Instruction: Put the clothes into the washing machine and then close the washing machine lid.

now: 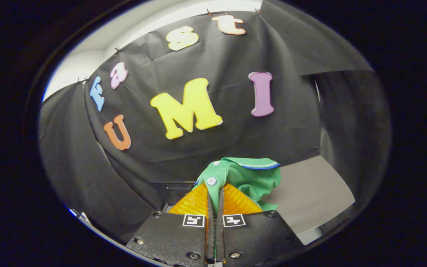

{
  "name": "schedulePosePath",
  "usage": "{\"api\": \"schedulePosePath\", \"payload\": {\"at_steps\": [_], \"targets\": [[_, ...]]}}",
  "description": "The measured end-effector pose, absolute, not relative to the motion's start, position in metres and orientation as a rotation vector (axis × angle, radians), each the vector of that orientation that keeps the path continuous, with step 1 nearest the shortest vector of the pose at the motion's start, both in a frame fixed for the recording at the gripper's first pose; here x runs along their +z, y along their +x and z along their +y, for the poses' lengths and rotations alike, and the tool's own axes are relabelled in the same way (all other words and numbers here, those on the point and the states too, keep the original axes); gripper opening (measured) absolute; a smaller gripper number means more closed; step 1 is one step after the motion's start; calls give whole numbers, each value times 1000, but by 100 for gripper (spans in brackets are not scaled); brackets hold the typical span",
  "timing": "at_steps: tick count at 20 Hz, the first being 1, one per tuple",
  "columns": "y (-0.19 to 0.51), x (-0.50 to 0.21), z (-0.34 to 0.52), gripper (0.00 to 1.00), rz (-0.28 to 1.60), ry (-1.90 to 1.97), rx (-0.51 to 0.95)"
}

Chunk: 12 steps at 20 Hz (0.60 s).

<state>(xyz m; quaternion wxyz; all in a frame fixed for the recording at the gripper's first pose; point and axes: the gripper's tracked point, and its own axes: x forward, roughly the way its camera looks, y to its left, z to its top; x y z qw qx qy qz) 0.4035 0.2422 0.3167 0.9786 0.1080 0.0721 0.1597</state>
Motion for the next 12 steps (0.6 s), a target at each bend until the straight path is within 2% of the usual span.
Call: {"api": "schedulePosePath", "payload": {"at_steps": [7,12], "targets": [[372,360,327,5,51,206,427],[387,338,384,5,89,194,490]]}}
